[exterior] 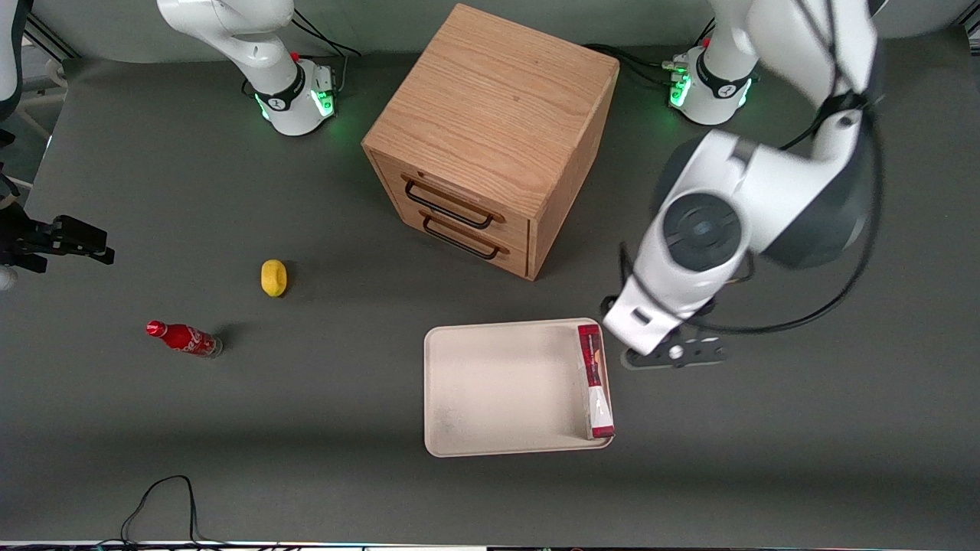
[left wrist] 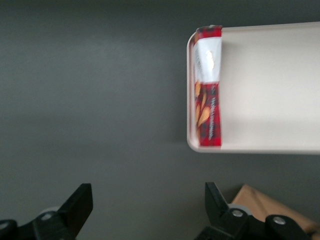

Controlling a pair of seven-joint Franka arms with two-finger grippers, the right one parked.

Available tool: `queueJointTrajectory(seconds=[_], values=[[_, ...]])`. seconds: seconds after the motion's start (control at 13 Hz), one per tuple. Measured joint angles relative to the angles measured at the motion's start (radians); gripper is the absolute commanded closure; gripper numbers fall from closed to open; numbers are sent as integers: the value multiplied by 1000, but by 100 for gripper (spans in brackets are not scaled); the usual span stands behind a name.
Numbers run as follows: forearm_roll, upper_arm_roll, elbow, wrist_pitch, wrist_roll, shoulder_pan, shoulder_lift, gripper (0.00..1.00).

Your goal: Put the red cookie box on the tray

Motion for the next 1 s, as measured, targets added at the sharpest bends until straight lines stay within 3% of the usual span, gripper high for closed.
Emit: queueJointTrajectory(seconds=[0.23, 0.46, 1.0], values=[[-48, 6, -24, -111, 194, 172, -127, 0], [-55, 8, -124, -105, 332, 308, -221, 0], [-60, 9, -284, 37, 434, 414, -271, 0]])
